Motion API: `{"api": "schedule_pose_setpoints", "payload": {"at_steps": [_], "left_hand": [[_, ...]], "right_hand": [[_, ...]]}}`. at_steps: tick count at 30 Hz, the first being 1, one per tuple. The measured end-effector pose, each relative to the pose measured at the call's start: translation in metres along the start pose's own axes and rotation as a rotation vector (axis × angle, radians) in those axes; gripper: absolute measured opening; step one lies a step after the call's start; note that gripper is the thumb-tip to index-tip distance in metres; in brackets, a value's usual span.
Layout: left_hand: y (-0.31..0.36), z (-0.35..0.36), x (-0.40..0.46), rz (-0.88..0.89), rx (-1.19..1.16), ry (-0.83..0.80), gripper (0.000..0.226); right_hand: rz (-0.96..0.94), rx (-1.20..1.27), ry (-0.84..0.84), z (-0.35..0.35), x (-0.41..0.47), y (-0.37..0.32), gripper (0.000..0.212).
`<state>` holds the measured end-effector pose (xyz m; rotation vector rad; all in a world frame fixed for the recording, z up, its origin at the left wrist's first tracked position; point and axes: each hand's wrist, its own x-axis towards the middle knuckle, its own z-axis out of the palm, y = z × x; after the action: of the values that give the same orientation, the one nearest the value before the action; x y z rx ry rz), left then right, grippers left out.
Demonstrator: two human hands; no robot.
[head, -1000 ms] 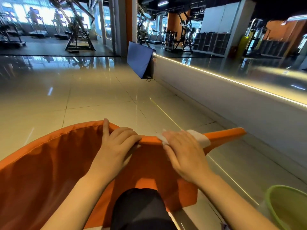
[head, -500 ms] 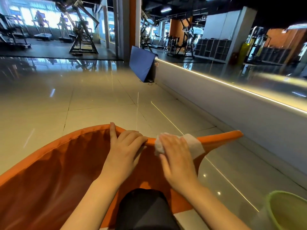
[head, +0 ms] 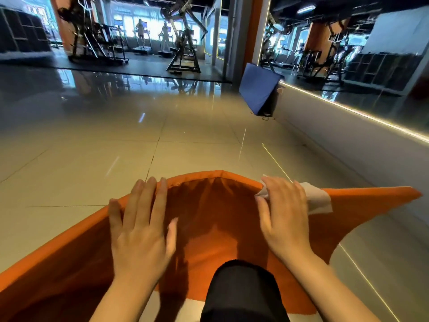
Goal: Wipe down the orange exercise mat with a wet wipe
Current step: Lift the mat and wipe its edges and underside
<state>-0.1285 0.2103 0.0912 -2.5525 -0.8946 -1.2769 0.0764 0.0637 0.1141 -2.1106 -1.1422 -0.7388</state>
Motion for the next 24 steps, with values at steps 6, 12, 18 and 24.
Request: {"api": "schedule_pose_setpoints", "payload": {"at_steps": [6,12,18,24], "left_hand": [[-0.001,0.005,0.016,-0.027,-0.147,0.134,0.044],[-0.015,-0.005,0.022,0.067,-0.249,0.124,0.031],[-0.027,-0.01,0.026,0.121,-0.317,0.103,0.021],[-0.038,-0.007,0.041,0.107,-0.364,0.068,0.019]], "right_hand": [[0.023,0.1,-0.005,0.019,0.011,-0.04,0.046],[-0.059,0.189,-0.059,0.019,0.026,-0.036,0.049],[-0.307,0.102,-0.179,-0.013,0.024,0.018,0.05],[-0.233,0.31,-0.038,0.001,0.024,-0.038,0.033]]}}
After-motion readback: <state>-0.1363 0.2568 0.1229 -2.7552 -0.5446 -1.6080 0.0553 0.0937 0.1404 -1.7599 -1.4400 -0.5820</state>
